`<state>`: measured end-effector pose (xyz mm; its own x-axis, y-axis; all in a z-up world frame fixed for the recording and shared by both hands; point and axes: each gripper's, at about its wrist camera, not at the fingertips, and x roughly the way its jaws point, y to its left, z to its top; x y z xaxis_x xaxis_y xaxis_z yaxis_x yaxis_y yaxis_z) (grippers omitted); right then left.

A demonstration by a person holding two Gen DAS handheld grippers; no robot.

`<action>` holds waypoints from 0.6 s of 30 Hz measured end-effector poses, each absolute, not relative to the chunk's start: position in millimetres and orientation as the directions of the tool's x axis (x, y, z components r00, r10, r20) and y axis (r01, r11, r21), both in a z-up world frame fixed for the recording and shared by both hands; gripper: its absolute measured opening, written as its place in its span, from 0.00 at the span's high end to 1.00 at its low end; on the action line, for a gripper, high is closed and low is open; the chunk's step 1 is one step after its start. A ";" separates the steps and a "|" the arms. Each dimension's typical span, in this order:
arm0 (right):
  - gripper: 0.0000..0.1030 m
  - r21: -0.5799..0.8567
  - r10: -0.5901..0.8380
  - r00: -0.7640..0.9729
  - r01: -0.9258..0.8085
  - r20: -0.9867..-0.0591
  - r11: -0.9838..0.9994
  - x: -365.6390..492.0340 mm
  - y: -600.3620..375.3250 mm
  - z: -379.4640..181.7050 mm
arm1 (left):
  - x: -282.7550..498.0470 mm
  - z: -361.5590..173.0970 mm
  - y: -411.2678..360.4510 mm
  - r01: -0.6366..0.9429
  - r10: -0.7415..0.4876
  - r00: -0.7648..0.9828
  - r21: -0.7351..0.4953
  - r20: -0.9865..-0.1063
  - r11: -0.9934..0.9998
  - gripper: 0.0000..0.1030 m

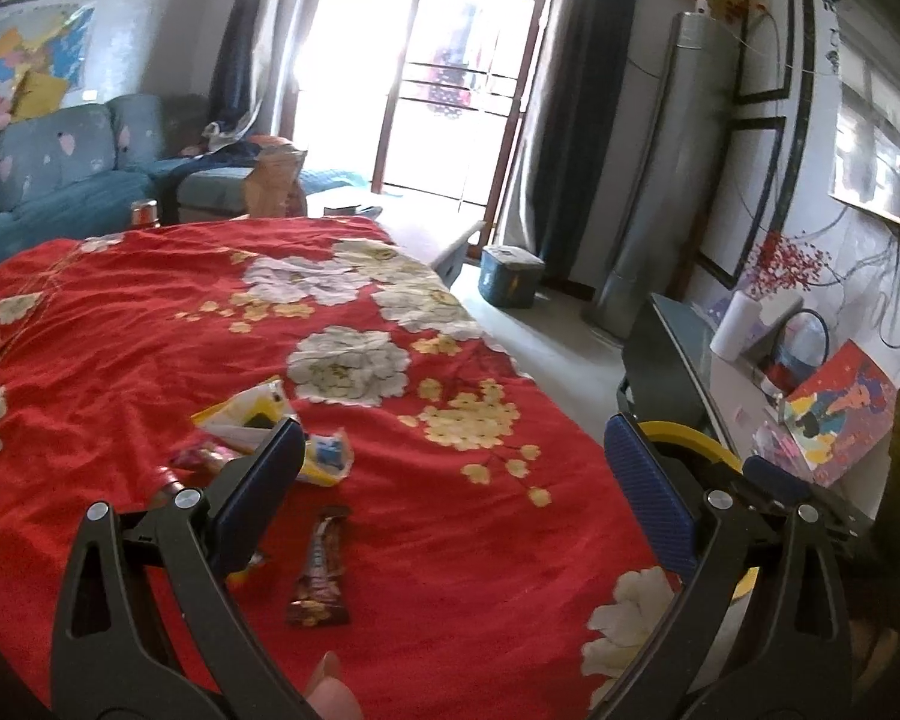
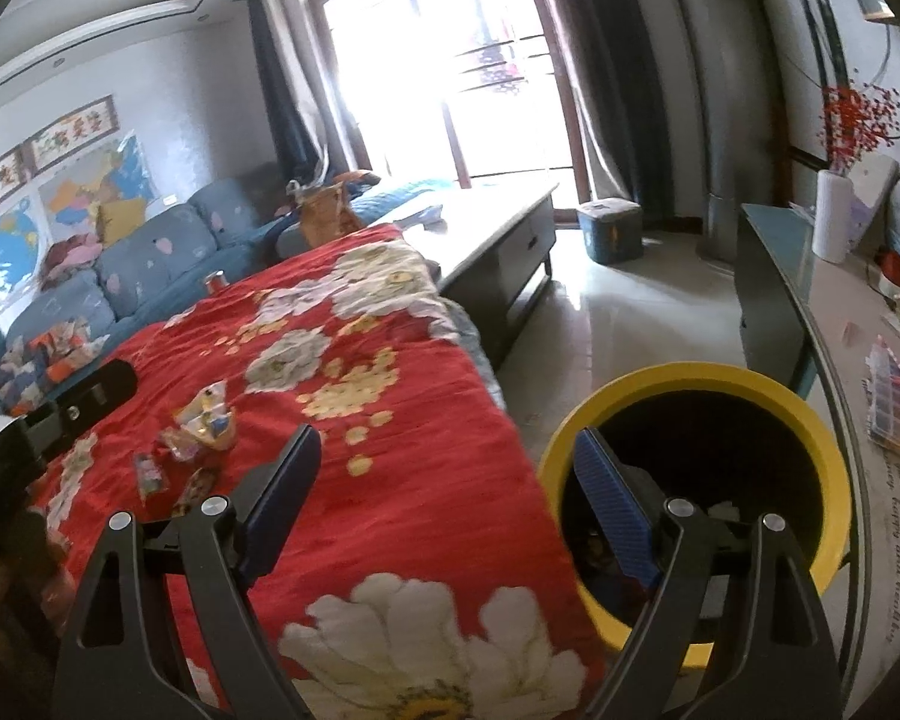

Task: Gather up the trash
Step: 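Lower both open grippers toward the candy tube and chocolate wrapper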

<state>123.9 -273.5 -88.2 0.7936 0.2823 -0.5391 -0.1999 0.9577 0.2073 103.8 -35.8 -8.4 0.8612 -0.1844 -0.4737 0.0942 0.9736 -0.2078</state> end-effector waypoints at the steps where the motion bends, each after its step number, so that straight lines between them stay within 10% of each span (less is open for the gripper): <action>1: 0.19 0.206 0.288 0.791 -0.208 -0.540 0.956 123.4 -269.8 -88.0 | 103.0 -8.4 -32.9 0.088 -0.180 0.862 -0.210 -0.473 0.974 0.11; 18: 0.18 0.190 0.392 0.739 -0.347 -0.548 0.918 118.1 -208.7 -83.4 | 97.0 -11.1 22.3 -0.057 -0.072 0.876 -0.252 -0.476 0.966 0.11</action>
<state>118.1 -208.7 -83.4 0.7389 0.3923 -0.5479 -0.3467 0.9185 0.1901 97.0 22.3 -11.1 0.8764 -0.0723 -0.4761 -0.0571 0.9661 -0.2519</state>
